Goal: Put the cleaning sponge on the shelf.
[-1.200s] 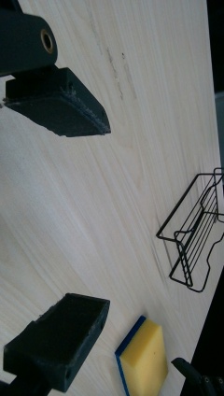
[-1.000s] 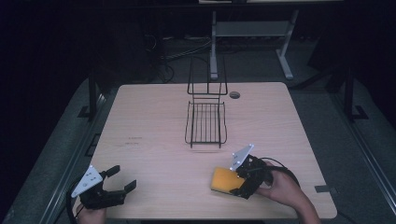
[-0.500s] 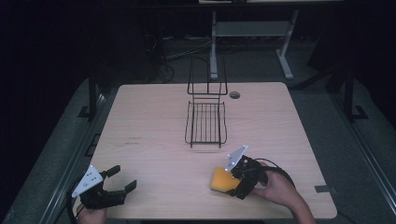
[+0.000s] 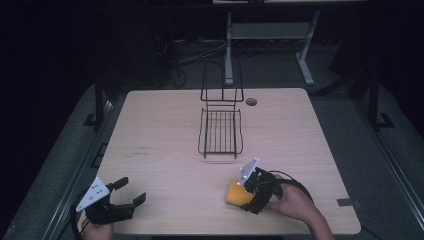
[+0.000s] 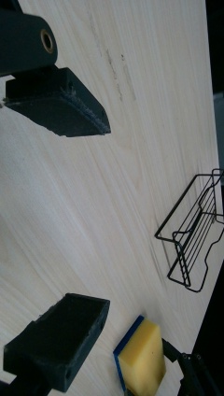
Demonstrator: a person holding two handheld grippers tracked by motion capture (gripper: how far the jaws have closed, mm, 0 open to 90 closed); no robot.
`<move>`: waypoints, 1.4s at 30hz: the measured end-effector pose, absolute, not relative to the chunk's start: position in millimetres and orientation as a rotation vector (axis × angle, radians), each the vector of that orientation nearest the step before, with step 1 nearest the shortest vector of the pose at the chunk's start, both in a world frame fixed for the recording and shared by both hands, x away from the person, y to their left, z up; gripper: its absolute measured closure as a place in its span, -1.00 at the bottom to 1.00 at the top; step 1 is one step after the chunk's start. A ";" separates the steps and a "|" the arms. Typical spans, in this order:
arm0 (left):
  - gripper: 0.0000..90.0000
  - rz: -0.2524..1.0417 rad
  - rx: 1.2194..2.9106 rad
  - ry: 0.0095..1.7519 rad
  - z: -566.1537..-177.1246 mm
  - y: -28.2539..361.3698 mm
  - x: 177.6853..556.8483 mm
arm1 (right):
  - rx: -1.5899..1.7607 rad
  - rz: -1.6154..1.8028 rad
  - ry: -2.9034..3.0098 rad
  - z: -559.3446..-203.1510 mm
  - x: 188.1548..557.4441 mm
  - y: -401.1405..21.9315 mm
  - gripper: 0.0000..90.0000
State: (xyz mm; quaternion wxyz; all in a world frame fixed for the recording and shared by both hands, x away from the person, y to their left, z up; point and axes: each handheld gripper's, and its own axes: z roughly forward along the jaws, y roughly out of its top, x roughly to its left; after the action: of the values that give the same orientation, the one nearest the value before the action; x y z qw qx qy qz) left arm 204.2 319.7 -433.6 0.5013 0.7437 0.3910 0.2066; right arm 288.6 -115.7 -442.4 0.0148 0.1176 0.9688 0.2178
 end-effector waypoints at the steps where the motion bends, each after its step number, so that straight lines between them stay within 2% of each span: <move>1: -0.71 0.499 1.797 0.945 -433.6 319.6 204.1 | 0.362 0.676 3.012 -442.9 288.9 -115.4 -0.67; 19: -0.71 0.501 1.795 0.942 -433.4 320.4 204.1 | 0.346 0.613 3.009 -448.5 288.9 -112.1 -0.65; 27: -0.72 0.500 1.798 0.942 -433.5 320.4 204.2 | 0.331 0.614 3.009 -448.4 288.7 -112.5 -0.55; 42: -0.71 0.496 1.786 0.948 -433.5 322.1 204.4 | 0.332 0.611 3.023 -446.3 288.4 -112.1 -0.52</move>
State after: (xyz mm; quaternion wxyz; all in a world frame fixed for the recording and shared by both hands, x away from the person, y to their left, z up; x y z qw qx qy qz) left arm 204.4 322.1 -433.5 0.5056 0.7402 0.3928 0.2056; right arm 288.4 -112.1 -446.3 0.0197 0.1069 0.9744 0.1969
